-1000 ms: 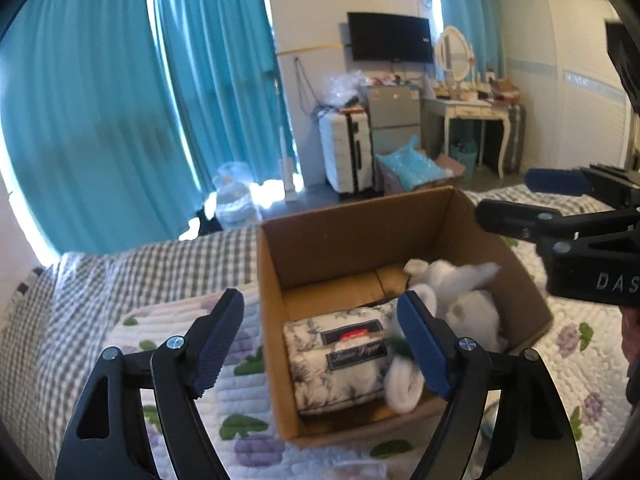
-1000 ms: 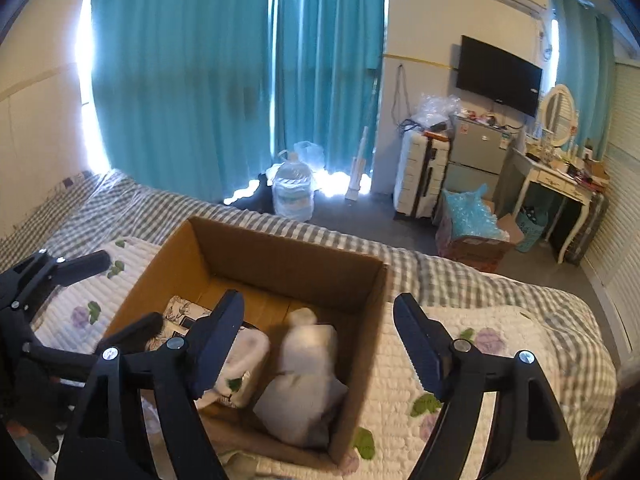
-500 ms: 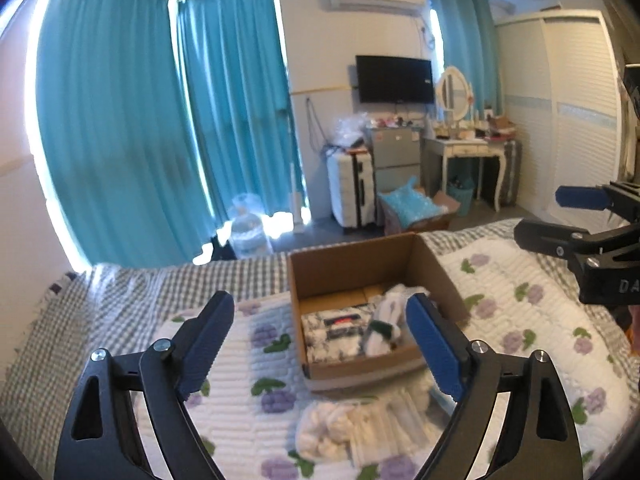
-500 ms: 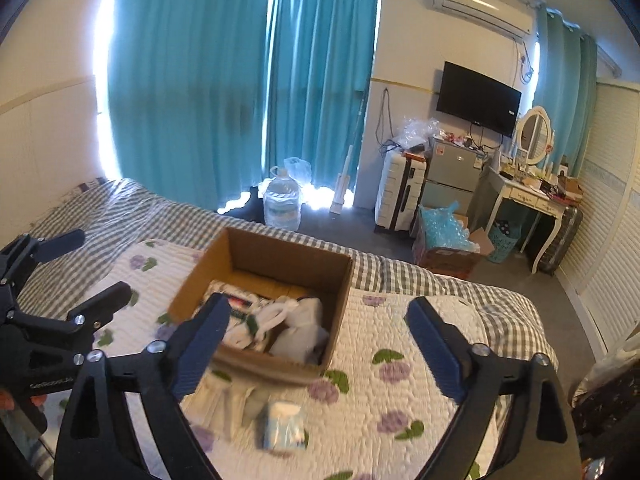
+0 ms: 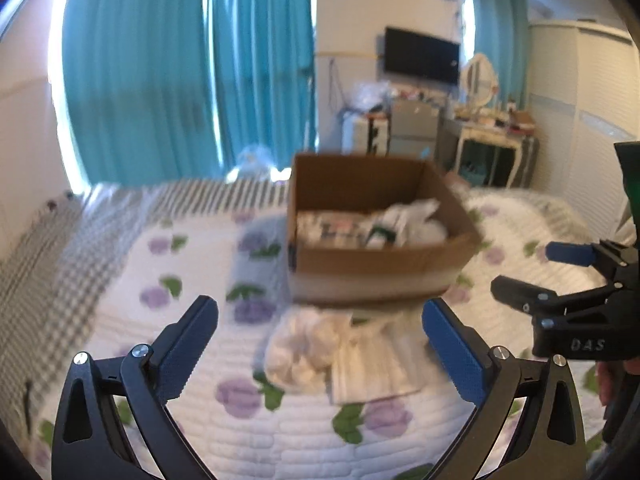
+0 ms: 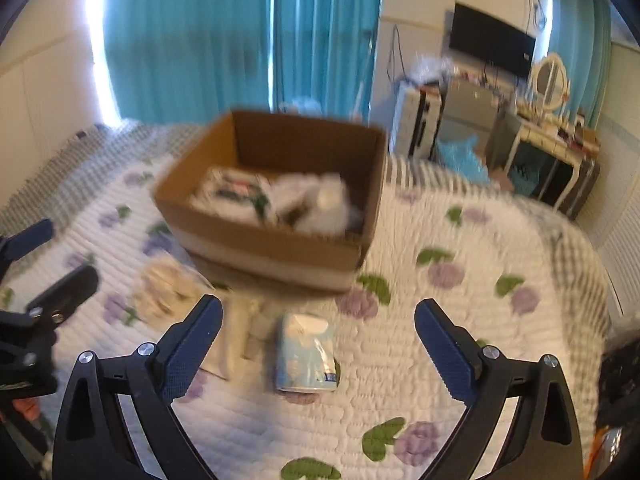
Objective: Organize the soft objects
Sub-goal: 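Grasp the blue tissue pack with the right tool while the left tool grasps the face mask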
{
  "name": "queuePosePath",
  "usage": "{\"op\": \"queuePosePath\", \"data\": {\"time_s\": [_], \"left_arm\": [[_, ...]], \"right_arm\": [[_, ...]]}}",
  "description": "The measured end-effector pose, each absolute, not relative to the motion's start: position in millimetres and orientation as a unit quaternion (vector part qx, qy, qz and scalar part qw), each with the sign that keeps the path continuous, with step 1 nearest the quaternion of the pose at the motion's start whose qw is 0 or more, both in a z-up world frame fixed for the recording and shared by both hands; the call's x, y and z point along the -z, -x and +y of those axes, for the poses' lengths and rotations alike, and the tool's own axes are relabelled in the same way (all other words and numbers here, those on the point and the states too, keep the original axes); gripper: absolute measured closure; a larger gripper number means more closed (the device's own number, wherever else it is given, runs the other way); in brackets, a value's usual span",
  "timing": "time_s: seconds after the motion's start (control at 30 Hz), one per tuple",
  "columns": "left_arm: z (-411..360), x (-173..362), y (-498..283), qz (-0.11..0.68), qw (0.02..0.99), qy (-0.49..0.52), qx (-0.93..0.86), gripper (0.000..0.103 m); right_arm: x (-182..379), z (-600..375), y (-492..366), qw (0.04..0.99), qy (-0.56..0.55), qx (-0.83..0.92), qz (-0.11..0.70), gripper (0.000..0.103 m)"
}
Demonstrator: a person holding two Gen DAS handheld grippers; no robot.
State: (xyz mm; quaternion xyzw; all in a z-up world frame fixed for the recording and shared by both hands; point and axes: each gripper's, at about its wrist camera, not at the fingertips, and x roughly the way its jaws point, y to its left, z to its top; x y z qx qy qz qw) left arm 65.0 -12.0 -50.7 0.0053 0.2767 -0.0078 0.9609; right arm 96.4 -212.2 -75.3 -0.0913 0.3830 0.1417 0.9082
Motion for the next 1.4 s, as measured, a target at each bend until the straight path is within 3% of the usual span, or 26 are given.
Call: {"op": "queuePosePath", "data": {"time_s": [0.23, 0.37, 0.43, 0.47, 0.73, 0.83, 0.97, 1.1, 1.2, 1.27, 1.4], "left_arm": [[-8.1, 125.3, -74.6, 0.346, 0.938, -0.022, -0.002, 0.000], [-13.9, 141.0, -77.1, 0.375, 0.927, -0.028, 0.003, 0.000], [-17.3, 140.2, -76.7, 0.377, 0.926, -0.027, 0.010, 0.000], [-18.5, 139.7, -76.1, 0.378, 0.926, -0.024, 0.013, 0.000], [-34.3, 133.3, -75.7, 0.388, 0.922, -0.002, 0.021, 0.001], [-46.7, 134.4, -81.4, 0.389, 0.921, -0.004, 0.029, 0.014], [-60.4, 151.0, -95.4, 0.408, 0.912, -0.020, 0.037, 0.020], [-65.1, 168.2, -110.1, 0.428, 0.902, -0.024, 0.046, 0.021], [-64.0, 177.5, -115.7, 0.439, 0.897, -0.021, 0.050, 0.030], [-62.5, 183.3, -116.1, 0.443, 0.895, -0.021, 0.046, 0.047], [-52.6, 182.1, -111.8, 0.442, 0.896, -0.013, 0.034, 0.070]], "right_arm": [[154.8, -220.7, -121.5, 0.879, 0.044, -0.143, 0.452, 0.006], [172.7, -223.8, -127.7, 0.862, 0.039, -0.146, 0.483, 0.025], [175.7, -225.2, -127.1, 0.853, 0.032, -0.161, 0.496, 0.050], [175.8, -224.4, -126.1, 0.850, 0.032, -0.165, 0.499, 0.054], [151.5, -237.7, -105.1, 0.873, 0.042, -0.155, 0.460, 0.054], [147.8, -244.4, -102.4, 0.876, 0.029, -0.155, 0.457, 0.054], [146.0, -248.9, -104.5, 0.873, 0.025, -0.160, 0.460, 0.054], [148.2, -244.7, -108.2, 0.870, 0.027, -0.163, 0.465, 0.054], [149.9, -243.3, -108.1, 0.869, 0.027, -0.164, 0.467, 0.054], [149.7, -243.1, -108.1, 0.869, 0.027, -0.163, 0.466, 0.054], [149.6, -242.5, -107.4, 0.870, 0.029, -0.162, 0.465, 0.054]]}}
